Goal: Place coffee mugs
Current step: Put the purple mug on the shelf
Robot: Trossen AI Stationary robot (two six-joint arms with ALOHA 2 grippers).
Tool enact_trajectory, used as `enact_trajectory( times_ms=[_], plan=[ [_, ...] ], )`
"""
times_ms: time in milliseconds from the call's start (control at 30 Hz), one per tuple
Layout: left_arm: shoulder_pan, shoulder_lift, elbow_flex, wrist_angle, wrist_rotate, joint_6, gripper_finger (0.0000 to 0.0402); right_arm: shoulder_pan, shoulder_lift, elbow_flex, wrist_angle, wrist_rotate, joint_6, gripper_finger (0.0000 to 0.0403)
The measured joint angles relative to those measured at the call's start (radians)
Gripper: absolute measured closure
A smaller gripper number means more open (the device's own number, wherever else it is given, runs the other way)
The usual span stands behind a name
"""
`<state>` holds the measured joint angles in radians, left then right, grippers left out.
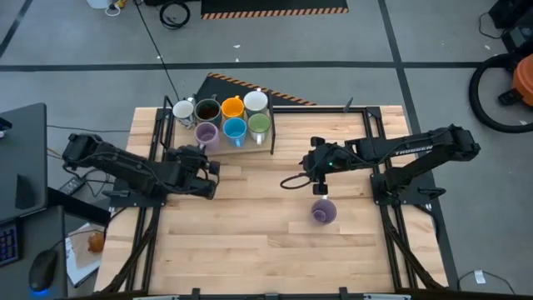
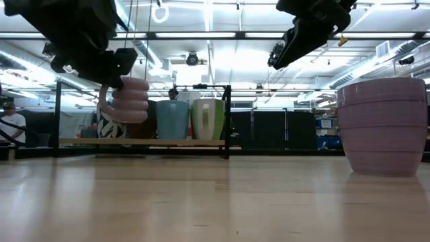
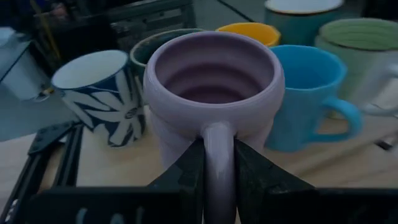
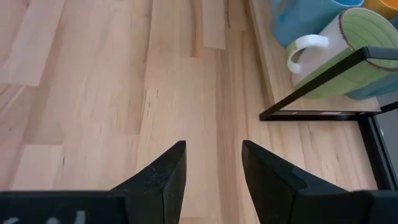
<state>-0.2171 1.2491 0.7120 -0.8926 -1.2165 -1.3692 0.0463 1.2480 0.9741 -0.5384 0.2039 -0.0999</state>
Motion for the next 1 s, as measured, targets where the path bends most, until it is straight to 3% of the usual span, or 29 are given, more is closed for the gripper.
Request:
enact_trajectory(
  times_ms=[300, 533, 1000],
  plan=[
    [0.104, 0.001, 0.0, 0.057, 0.115, 0.003, 0.0334, 0.0, 0.0, 0.0, 0.008, -0.019, -0.002, 0.0242],
    [0.137, 0.025, 0.0, 0.206, 0.115, 0.074, 0.0338, 0.0, 0.0, 0.0, 0.018, -0.018, -0.01, 0.0242],
    [0.159, 0.196, 0.002, 0.275, 0.053, -0.034, 0.0338, 0.016, 0.0, 0.0, 0.037, -0.021, -0.008, 0.0242]
  ],
)
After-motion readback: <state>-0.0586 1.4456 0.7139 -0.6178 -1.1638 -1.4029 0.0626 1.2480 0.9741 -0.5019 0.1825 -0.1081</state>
